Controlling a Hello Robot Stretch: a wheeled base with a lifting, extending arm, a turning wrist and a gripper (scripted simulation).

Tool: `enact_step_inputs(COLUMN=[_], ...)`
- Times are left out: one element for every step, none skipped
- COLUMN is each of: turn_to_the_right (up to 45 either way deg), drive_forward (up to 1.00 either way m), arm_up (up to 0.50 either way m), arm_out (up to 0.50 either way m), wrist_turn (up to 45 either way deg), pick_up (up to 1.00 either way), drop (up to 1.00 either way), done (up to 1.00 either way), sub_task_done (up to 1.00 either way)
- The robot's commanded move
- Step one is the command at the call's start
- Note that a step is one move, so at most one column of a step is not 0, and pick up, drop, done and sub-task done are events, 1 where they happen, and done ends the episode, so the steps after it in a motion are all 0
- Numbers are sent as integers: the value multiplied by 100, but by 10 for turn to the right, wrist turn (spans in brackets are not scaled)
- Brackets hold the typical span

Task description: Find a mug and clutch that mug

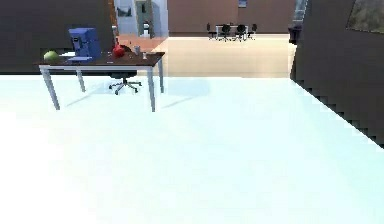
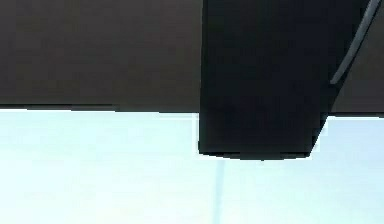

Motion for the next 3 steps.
enact_step_inputs(turn_to_the_right=[0,0,0], drive_forward=[100,100,100], arm_up=[0,0,0], arm_out=[0,0,0], wrist_turn=[0,0,0], pick_up=[0,0,0], drop=[0,0,0], done=[0,0,0], sub_task_done=[0,0,0])
